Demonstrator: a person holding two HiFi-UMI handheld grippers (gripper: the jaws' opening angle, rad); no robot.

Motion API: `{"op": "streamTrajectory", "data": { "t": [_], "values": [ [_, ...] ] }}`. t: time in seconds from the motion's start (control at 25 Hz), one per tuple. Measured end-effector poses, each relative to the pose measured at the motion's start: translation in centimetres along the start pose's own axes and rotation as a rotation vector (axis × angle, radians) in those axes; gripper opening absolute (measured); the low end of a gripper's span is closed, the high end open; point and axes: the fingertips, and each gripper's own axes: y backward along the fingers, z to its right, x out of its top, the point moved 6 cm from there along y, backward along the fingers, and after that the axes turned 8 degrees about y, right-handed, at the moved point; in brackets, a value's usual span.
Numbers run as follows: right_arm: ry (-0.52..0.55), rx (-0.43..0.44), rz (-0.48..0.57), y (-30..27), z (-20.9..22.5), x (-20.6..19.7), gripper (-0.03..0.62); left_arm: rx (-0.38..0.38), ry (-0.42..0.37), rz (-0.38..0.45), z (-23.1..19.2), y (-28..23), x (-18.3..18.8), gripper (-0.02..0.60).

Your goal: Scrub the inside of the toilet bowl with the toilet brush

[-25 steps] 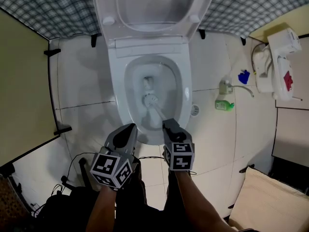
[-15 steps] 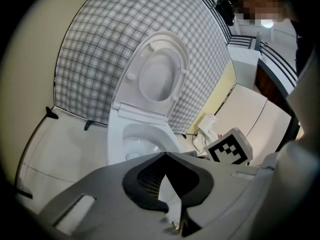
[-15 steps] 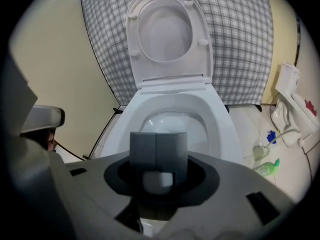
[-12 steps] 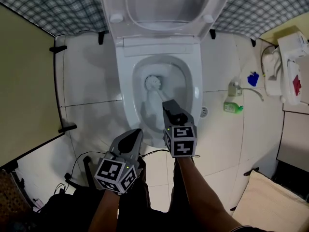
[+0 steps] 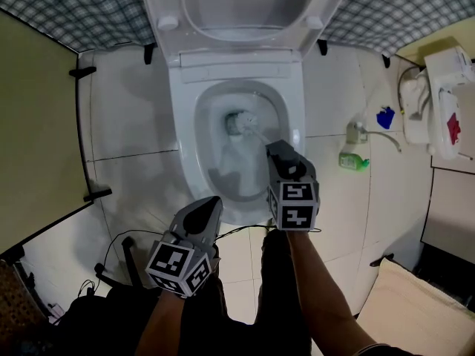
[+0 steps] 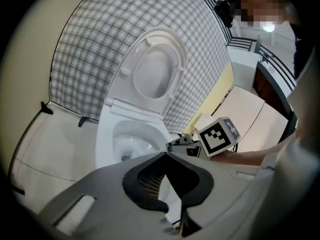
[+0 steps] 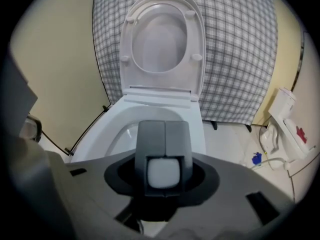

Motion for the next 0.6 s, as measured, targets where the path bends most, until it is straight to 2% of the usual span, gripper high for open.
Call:
{"op": "streamTrajectory", "data": {
  "t": [0.4,0.6],
  "values": [
    [0.097,0.105,-0.109,2.9,-3.6,-4.2,0.181,0.000,0.009,0.001,0.0,0.7,-0.3,0.009],
    [0.266,0.183,-0.155,2.3,-5.7,-5.3,0.179,0.003,0.017,-0.004,-0.3,0.9,-0.9,0.009]
  ]
}}
